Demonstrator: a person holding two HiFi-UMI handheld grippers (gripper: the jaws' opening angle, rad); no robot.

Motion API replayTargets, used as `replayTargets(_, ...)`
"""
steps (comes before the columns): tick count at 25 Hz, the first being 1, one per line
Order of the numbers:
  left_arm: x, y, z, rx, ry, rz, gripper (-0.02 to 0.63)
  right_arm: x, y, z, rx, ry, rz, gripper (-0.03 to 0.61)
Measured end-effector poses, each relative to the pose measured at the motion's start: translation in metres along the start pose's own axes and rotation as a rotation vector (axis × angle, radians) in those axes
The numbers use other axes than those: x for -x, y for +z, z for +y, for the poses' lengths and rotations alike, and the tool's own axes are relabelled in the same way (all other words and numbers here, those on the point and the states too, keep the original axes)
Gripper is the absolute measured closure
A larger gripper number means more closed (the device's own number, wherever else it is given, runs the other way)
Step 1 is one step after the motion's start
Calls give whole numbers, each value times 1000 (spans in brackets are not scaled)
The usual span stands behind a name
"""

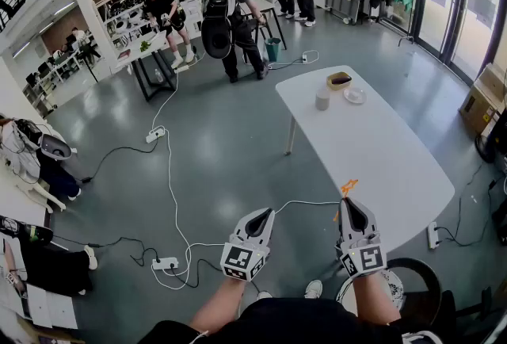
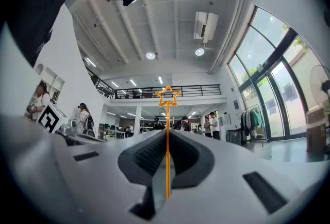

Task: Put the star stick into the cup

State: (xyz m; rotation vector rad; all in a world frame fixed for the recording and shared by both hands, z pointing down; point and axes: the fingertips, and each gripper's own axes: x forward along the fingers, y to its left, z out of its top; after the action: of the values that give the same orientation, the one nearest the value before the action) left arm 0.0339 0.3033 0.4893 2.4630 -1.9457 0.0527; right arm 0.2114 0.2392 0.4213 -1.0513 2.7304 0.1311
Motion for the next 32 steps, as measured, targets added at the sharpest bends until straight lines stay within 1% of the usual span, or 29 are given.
replayTargets(6, 18, -8, 10, 11, 4, 12, 604, -2, -3, 20, 40, 3, 14, 557)
replayTargets(11, 35, -8, 25, 7, 2, 10, 604, -6, 0, 40, 51, -8, -2, 557)
replayTargets(13, 44, -8, 28, 13, -1, 7, 604, -6, 2, 49, 44, -4, -8, 557)
replayTargets(15, 56, -10, 27, 17, -3, 0, 604, 0, 1, 62, 29, 20, -2, 555)
replayTargets(17, 69, -12, 32, 8, -6, -9, 604, 3, -3, 76, 23, 34, 2, 557)
replayTargets(21, 82, -17, 47, 12, -22, -6, 604, 3, -4, 93, 19, 7, -3, 555)
replayTargets(24, 83, -24, 51, 21, -48, 20, 604, -2, -9, 99, 28, 0, 9, 555)
replayTargets(28, 76, -29, 64, 31, -59, 23, 604, -18, -18, 98, 27, -8, 16, 555)
replayTargets(32, 56, -28, 88, 53, -32, 13, 604, -49, -29, 94, -2, 46, 34, 555)
